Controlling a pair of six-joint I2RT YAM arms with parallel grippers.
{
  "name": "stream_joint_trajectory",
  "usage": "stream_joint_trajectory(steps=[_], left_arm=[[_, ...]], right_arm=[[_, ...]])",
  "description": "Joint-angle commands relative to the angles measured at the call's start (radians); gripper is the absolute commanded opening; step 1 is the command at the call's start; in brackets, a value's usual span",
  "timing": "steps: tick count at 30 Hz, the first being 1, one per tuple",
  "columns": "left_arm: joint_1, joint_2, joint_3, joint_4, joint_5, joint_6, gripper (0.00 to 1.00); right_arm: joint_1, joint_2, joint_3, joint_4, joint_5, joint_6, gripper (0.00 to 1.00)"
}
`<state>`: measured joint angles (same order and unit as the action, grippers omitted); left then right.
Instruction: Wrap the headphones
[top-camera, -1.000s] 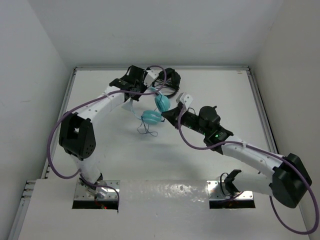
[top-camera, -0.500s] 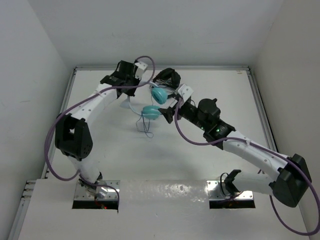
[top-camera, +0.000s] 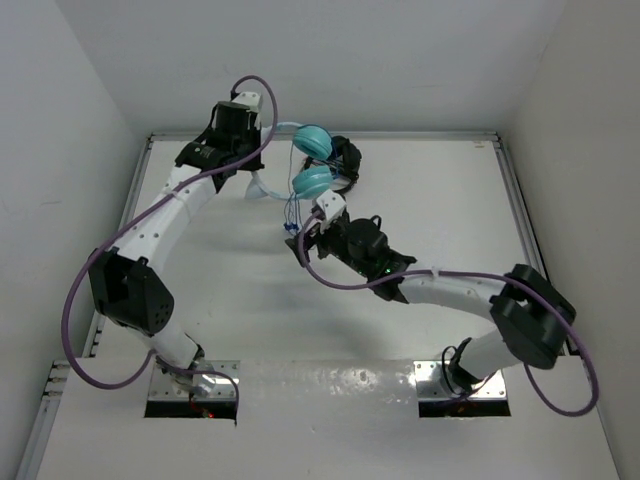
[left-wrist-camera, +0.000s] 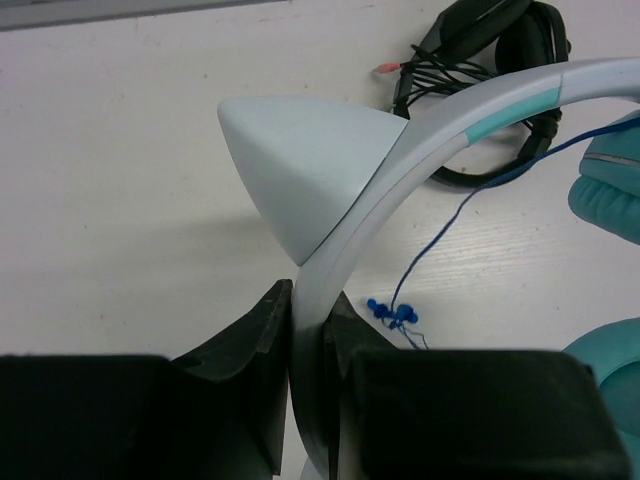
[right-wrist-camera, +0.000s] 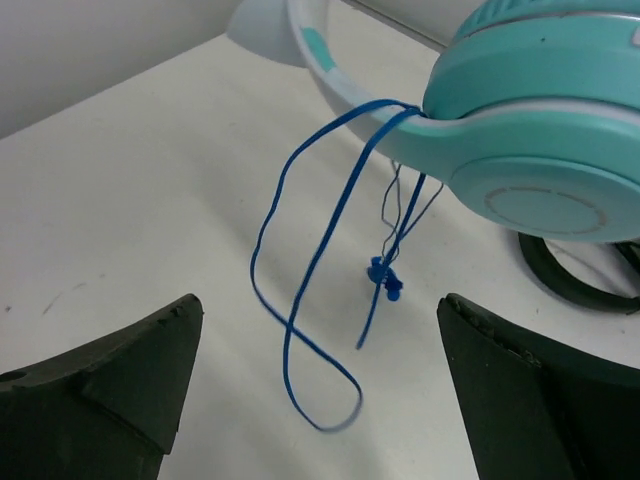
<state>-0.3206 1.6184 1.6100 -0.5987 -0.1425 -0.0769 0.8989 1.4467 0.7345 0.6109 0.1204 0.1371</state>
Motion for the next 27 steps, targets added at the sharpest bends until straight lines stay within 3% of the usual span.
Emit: stream_joint_trajectory(steps=[1, 4, 5, 7, 8, 10, 14, 17, 21, 27], left_arm=[[0.0, -0.049, 0.022, 0.056, -0.032, -0.086, 0.0], [0.0, -0.06, 0.004, 0.059, -0.022, -0.083, 0.0], [0.0, -0.061, 0.001, 0.063, -0.02, -0.084, 0.0], [0.0, -0.068, -0.018, 0.079, -0.026, -0.077, 0.0], [0.0, -0.069, -0.025, 0.086, -0.04, -0.073, 0.0], [0.002, -0.075, -0.048, 0.114, -0.093, -0.029, 0.0], [0.002, -0.077, -0.154, 0.252, -0.218, 0.206, 0.0], [0.0, -0.075, -0.212, 0.321, -0.236, 0.343, 0.0], [-0.021, -0.069, -0.225, 0.24, -0.109, 0.492, 0.0], [-0.048, -0.081, -0.196, 0.122, -0.002, 0.523, 0.0]], right_arm=[[0.0, 0.09, 0.127, 0.141, 0.106, 0.067, 0.99], [-0.002, 0.185, 0.215, 0.135, 0.162, 0.074, 0.99], [0.0, 0.207, 0.235, 0.125, 0.165, 0.088, 0.89], [0.0, 0.251, 0.272, 0.122, 0.16, 0.123, 0.61], [-0.002, 0.256, 0.276, 0.112, 0.162, 0.136, 0.24], [0.0, 0.245, 0.269, 0.09, 0.165, 0.147, 0.0], [-0.002, 0.092, 0.178, 0.069, 0.127, 0.114, 0.0], [-0.011, -0.012, 0.143, 0.005, 0.149, 0.084, 0.0], [-0.046, -0.029, 0.204, -0.126, 0.18, 0.024, 0.0], [-0.15, 0.041, 0.252, -0.195, 0.186, 0.061, 0.0]])
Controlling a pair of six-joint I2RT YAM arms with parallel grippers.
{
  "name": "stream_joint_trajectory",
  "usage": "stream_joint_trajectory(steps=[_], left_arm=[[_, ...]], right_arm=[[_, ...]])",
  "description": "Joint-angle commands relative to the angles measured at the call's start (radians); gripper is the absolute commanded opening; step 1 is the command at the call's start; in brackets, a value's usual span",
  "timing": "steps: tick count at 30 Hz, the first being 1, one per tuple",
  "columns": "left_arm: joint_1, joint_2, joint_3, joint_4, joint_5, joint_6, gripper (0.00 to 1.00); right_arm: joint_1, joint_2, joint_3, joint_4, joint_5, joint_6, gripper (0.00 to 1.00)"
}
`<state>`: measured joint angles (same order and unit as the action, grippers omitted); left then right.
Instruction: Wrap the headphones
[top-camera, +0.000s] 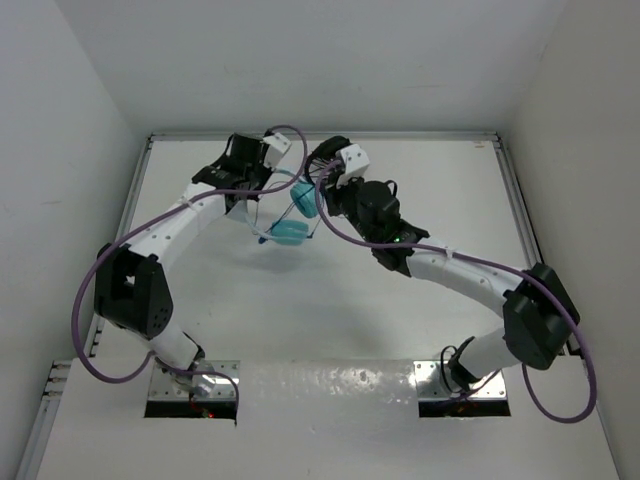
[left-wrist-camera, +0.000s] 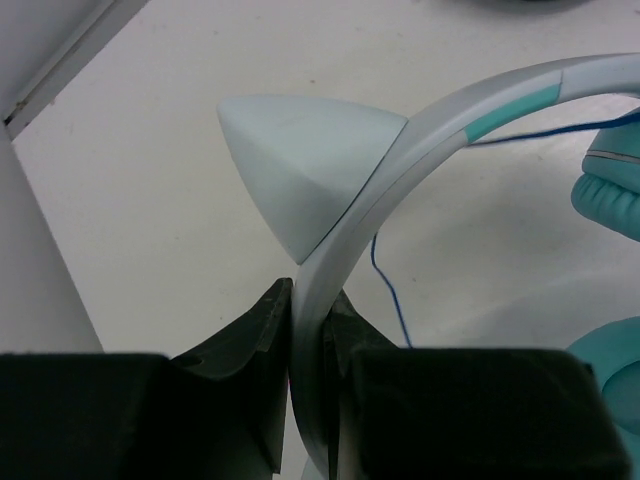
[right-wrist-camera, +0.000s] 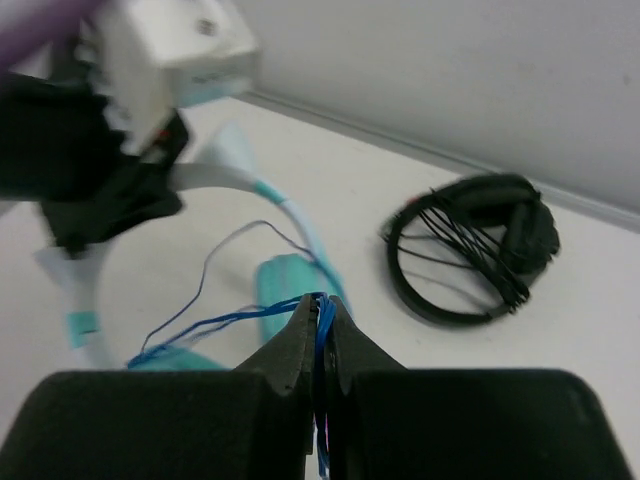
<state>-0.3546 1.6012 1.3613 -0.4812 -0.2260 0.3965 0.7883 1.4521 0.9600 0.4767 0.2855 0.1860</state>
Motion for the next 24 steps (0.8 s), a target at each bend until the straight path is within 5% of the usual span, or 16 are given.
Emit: stream_joint_trajectory(steps=[1, 7, 16, 24], left_arm=[[-0.014, -0.066, 0.064, -0.013, 0.089, 0.053, 0.0], [-0.018, -0.046, 0.093, -0.057, 0.132, 0.079, 0.0], [0.032, 0.06, 0.237, -0.094, 0.063, -0.126, 0.0], [0.174, -0.013, 0.254, -0.042, 0.284, -0.196, 0.0]], right_arm=[[-0.05, 0.039, 0.026, -0.059, 0.014, 0.044, 0.0], [-0.066, 0.077, 0.066, -0.07, -0.046, 0.067, 0.0], [-0.017, 0.039, -0.036, -0.05, -0.148, 0.067, 0.0], [-0.07, 0.001, -0.164, -0.157, -0.043, 0.093, 0.0]])
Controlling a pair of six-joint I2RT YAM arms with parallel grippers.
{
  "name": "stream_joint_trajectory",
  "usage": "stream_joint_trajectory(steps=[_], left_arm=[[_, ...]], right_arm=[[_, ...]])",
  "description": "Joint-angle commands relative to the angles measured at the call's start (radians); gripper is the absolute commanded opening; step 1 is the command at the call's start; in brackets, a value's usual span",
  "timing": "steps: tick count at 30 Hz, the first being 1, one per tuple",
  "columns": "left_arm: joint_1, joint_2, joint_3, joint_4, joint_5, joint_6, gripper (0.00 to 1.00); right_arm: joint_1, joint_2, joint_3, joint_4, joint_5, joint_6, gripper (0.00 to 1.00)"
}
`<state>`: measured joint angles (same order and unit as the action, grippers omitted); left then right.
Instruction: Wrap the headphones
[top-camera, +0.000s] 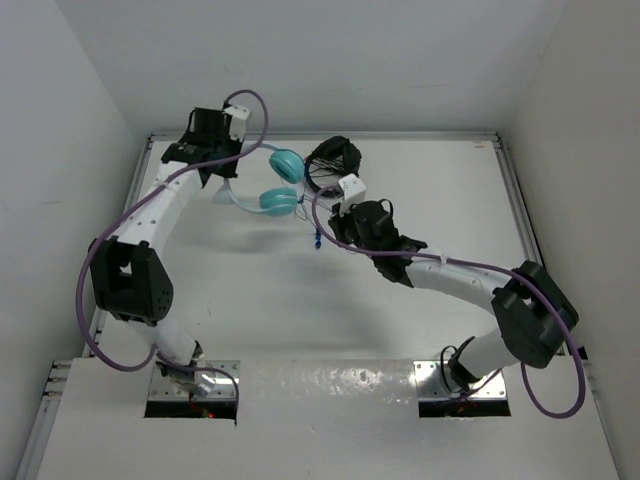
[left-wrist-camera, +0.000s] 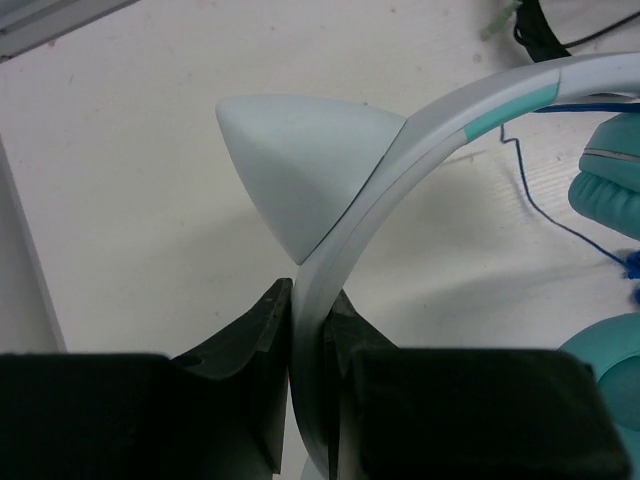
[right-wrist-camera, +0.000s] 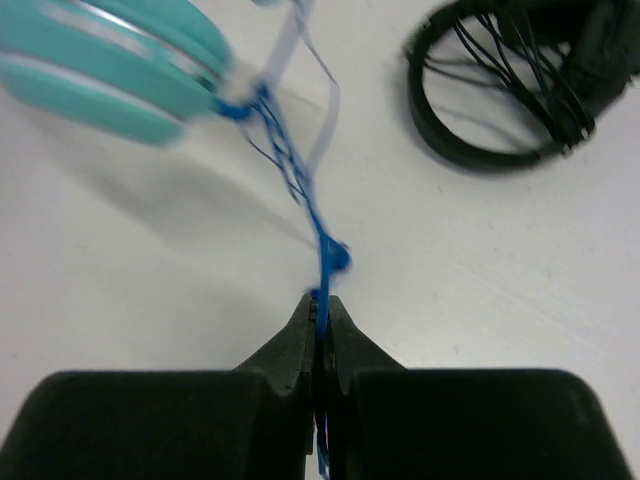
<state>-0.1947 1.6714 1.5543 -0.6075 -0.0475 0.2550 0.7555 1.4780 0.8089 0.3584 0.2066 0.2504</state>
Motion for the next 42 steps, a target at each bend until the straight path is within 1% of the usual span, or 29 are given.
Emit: stream_joint_trajectory(steps=[1, 2, 4, 5, 6, 7, 9, 10, 11, 12, 13, 15, 17, 18, 20, 22, 23, 24, 25, 26, 27, 28, 29, 30, 34, 37, 38, 40, 42], left_arm=[[0.014, -0.1, 0.059, 0.087, 0.124, -0.036, 0.0], [0.014, -0.128, 0.059, 0.084, 0.161, -0.022, 0.0], [0.014, -0.153, 0.059, 0.071, 0.187, 0.03, 0.0], [0.012, -0.166, 0.059, 0.043, 0.201, 0.055, 0.0], [0.011, -0.173, 0.061, 0.026, 0.201, 0.075, 0.0], [0.012, -0.179, 0.061, -0.007, 0.193, 0.117, 0.0], [0.009, -0.18, 0.061, -0.04, 0.176, 0.183, 0.0], [0.009, -0.18, 0.061, -0.072, 0.169, 0.206, 0.0], [0.009, -0.179, 0.061, -0.087, 0.172, 0.234, 0.0], [0.008, -0.179, 0.062, -0.103, 0.175, 0.28, 0.0], [0.002, -0.18, 0.066, -0.129, 0.188, 0.299, 0.0], [-0.009, -0.183, 0.067, -0.153, 0.218, 0.358, 0.0], [-0.04, -0.197, 0.059, -0.166, 0.236, 0.383, 0.0], [-0.057, -0.203, 0.05, -0.157, 0.216, 0.395, 0.0], [-0.109, -0.202, 0.049, -0.15, 0.177, 0.395, 0.0], [-0.135, -0.188, 0.055, -0.149, 0.132, 0.38, 0.0], [-0.152, -0.18, 0.058, -0.147, 0.121, 0.362, 0.0], [-0.156, -0.176, 0.061, -0.147, 0.115, 0.353, 0.0], [-0.161, -0.164, 0.064, -0.152, 0.11, 0.346, 0.0], [-0.166, -0.157, 0.069, -0.155, 0.113, 0.337, 0.0], [-0.166, -0.15, 0.069, -0.156, 0.118, 0.333, 0.0], [-0.167, -0.148, 0.07, -0.156, 0.124, 0.328, 0.0], [-0.167, -0.147, 0.07, -0.156, 0.129, 0.322, 0.0], [-0.169, -0.145, 0.075, -0.159, 0.135, 0.319, 0.0], [-0.172, -0.151, 0.095, -0.172, 0.176, 0.3, 0.0], [-0.172, -0.165, 0.101, -0.175, 0.21, 0.293, 0.0], [-0.173, -0.17, 0.101, -0.176, 0.227, 0.291, 0.0], [-0.173, -0.174, 0.099, -0.179, 0.245, 0.283, 0.0], [-0.173, -0.176, 0.096, -0.186, 0.259, 0.283, 0.0]], right_arm=[[-0.053, -0.025, -0.019, -0.045, 0.04, 0.047, 0.0], [-0.068, -0.033, -0.033, -0.05, 0.048, 0.096, 0.0], [-0.142, -0.048, -0.05, -0.055, 0.043, 0.157, 0.0], [-0.168, -0.08, -0.075, -0.049, 0.036, 0.223, 0.0], [-0.223, -0.097, -0.092, -0.042, 0.03, 0.255, 0.0], [-0.246, -0.116, -0.123, -0.038, 0.025, 0.277, 0.0], [-0.281, -0.154, -0.126, -0.074, 0.03, 0.277, 0.0], [-0.282, -0.16, -0.12, -0.097, 0.037, 0.213, 0.03], [-0.282, -0.168, -0.116, -0.139, 0.013, 0.178, 0.15], [-0.282, -0.182, -0.108, -0.16, -0.019, 0.13, 0.37], [-0.28, -0.192, -0.1, -0.197, -0.082, 0.05, 0.98], [-0.28, -0.246, -0.12, -0.199, -0.133, 0.004, 0.99], [-0.28, -0.294, -0.155, -0.132, -0.183, -0.04, 0.99], [-0.28, -0.338, -0.181, -0.11, -0.246, -0.06, 0.99], [-0.278, -0.369, -0.194, -0.07, -0.314, -0.063, 0.69], [-0.274, -0.377, -0.183, -0.061, -0.395, -0.05, 0.43], [-0.256, -0.372, -0.177, -0.062, -0.418, -0.051, 0.36], [-0.242, -0.364, -0.163, -0.065, -0.453, -0.059, 0.45], [-0.223, -0.343, -0.159, -0.065, -0.47, -0.092, 0.61], [-0.179, -0.331, -0.154, -0.071, -0.49, -0.117, 0.81], [-0.156, -0.315, -0.14, -0.082, -0.51, -0.15, 0.88], [-0.13, -0.3, -0.133, -0.09, -0.524, -0.205, 0.92], [-0.09, -0.267, -0.125, -0.102, -0.524, -0.226, 0.96], [-0.082, -0.248, -0.116, -0.102, -0.529, -0.238, 0.99], [-0.076, -0.18, -0.152, 0.031, -0.492, -0.23, 0.99], [-0.076, -0.127, -0.145, 0.094, -0.503, -0.215, 0.92], [-0.076, -0.11, -0.137, 0.126, -0.513, -0.188, 0.87], [-0.076, -0.058, -0.113, 0.16, -0.541, -0.156, 0.81], [-0.076, -0.032, -0.099, 0.195, -0.53, -0.12, 0.51]])
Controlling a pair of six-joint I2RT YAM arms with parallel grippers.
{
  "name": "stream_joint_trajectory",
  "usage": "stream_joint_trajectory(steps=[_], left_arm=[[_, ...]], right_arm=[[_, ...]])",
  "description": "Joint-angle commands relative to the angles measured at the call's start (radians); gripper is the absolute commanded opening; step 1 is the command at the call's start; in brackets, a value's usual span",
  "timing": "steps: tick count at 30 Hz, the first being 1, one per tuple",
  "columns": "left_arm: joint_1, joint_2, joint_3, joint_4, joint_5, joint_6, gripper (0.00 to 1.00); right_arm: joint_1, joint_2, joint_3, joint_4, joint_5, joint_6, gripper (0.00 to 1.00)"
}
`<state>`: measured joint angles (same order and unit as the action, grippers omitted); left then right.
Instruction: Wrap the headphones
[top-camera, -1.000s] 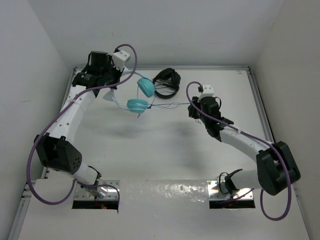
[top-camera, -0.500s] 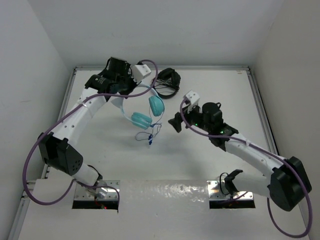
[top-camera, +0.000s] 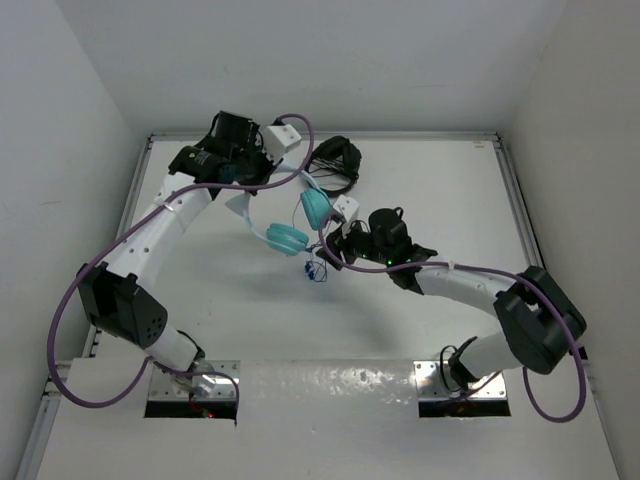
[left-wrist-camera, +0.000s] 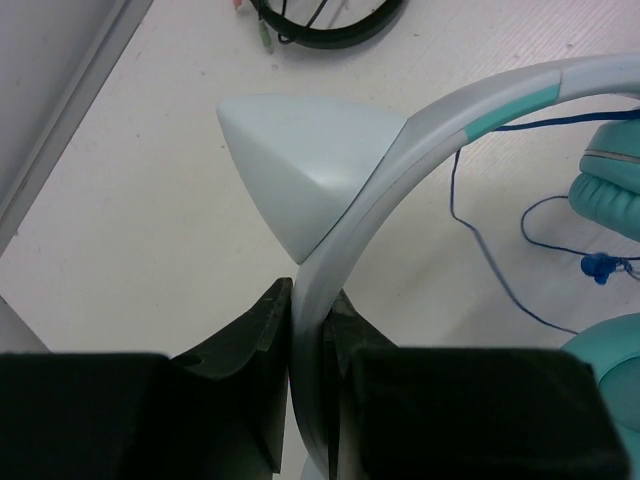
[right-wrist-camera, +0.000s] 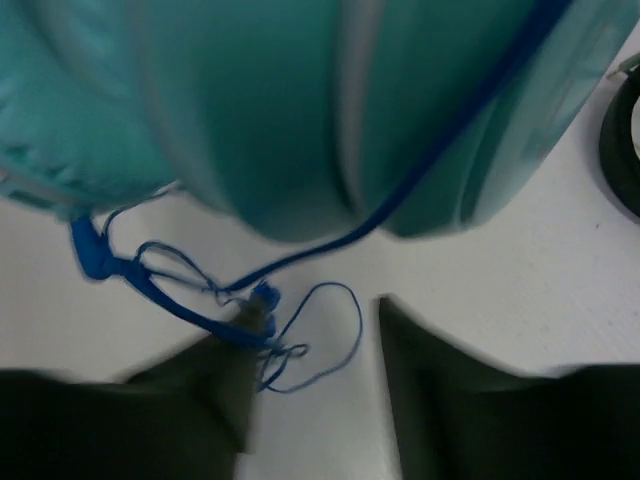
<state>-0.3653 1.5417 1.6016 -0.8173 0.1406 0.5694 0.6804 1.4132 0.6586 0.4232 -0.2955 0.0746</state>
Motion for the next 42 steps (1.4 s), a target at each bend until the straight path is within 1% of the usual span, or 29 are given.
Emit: stream_joint_trajectory(steps=[1, 2, 3, 4, 7, 8, 9, 10, 11, 12, 13, 14, 16, 17, 19, 20, 23, 25, 26, 27, 29, 33, 36, 40, 42], left_arm=[[-0.003, -0.048, 0.046, 0.024, 0.071, -0.032, 0.0], [-0.004, -0.052, 0.035, 0.023, 0.054, -0.028, 0.0], [-0.003, -0.055, 0.028, 0.026, 0.042, -0.02, 0.0], [-0.003, -0.063, 0.018, 0.032, 0.024, -0.017, 0.0], [-0.004, -0.068, -0.029, 0.093, -0.094, -0.02, 0.0], [-0.001, -0.065, -0.041, 0.108, -0.164, -0.023, 0.0], [-0.004, -0.06, -0.061, 0.124, -0.195, -0.025, 0.0], [-0.004, -0.049, -0.072, 0.16, -0.228, -0.028, 0.0], [-0.012, -0.043, -0.083, 0.179, -0.289, -0.028, 0.0], [-0.018, -0.035, -0.109, 0.197, -0.32, -0.022, 0.0], [-0.027, -0.019, -0.121, 0.233, -0.39, -0.016, 0.0], [-0.044, -0.011, -0.133, 0.248, -0.416, 0.001, 0.0], [-0.064, 0.018, -0.16, 0.271, -0.467, 0.021, 0.0], [-0.086, 0.027, -0.163, 0.27, -0.478, 0.032, 0.0], [-0.11, 0.049, -0.161, 0.244, -0.463, 0.034, 0.0], [-0.118, 0.052, -0.161, 0.234, -0.452, 0.029, 0.0], [-0.15, 0.054, -0.16, 0.205, -0.426, 0.021, 0.0], [-0.158, 0.052, -0.152, 0.184, -0.405, 0.011, 0.0], [-0.159, 0.054, -0.134, 0.176, -0.392, -0.011, 0.0], [-0.158, 0.055, -0.124, 0.162, -0.377, -0.022, 0.0], [-0.159, 0.058, -0.103, 0.15, -0.351, -0.052, 0.0], [-0.158, 0.058, -0.103, 0.145, -0.306, -0.071, 0.0], [-0.158, 0.064, -0.112, 0.148, -0.297, -0.08, 0.0], [-0.158, 0.067, -0.118, 0.152, -0.268, -0.094, 0.0], [-0.158, 0.069, -0.124, 0.155, -0.266, -0.094, 0.0]], right_arm=[[-0.002, 0.039, 0.056, 0.132, 0.019, 0.06, 0.33], [-0.001, 0.035, 0.053, 0.129, 0.05, 0.063, 0.1], [-0.002, 0.026, 0.047, 0.118, 0.079, 0.059, 0.04], [-0.002, 0.014, 0.029, 0.103, 0.099, 0.045, 0.0], [-0.002, -0.068, 0.007, -0.015, 0.14, -0.013, 0.0], [-0.001, -0.112, 0.009, -0.09, 0.148, -0.034, 0.0], [-0.001, -0.131, 0.01, -0.128, 0.139, -0.044, 0.0], [-0.002, -0.147, 0.027, -0.164, 0.122, -0.044, 0.0], [-0.001, -0.172, 0.042, -0.241, 0.069, -0.047, 0.0], [0.002, -0.177, 0.088, -0.288, 0.032, -0.05, 0.0], [0.005, -0.181, 0.111, -0.328, -0.002, -0.058, 0.0], [0.024, -0.184, 0.136, -0.386, -0.046, -0.058, 0.0], [0.048, -0.184, 0.19, -0.39, -0.057, -0.03, 0.0], [0.063, -0.183, 0.199, -0.332, -0.056, -0.006, 0.0], [0.065, -0.16, 0.24, -0.235, -0.041, 0.068, 0.0], [0.067, -0.145, 0.265, -0.222, 0.001, 0.083, 0.0], [0.065, -0.048, 0.444, -0.228, 0.073, 0.128, 0.0], [0.065, 0.039, 0.508, -0.25, 0.119, 0.163, 0.0], [0.065, 0.067, 0.568, -0.257, 0.133, 0.172, 0.0], [0.065, 0.113, 0.593, -0.265, 0.159, 0.204, 0.0], [0.065, 0.144, 0.634, -0.248, 0.191, 0.269, 0.0], [0.065, 0.156, 0.642, -0.144, 0.271, 0.353, 0.0], [0.065, 0.138, 0.654, -0.103, 0.292, 0.384, 0.0], [0.065, 0.113, 0.639, -0.034, 0.292, 0.401, 0.0], [0.065, 0.098, 0.63, -0.026, 0.332, 0.387, 0.0]])
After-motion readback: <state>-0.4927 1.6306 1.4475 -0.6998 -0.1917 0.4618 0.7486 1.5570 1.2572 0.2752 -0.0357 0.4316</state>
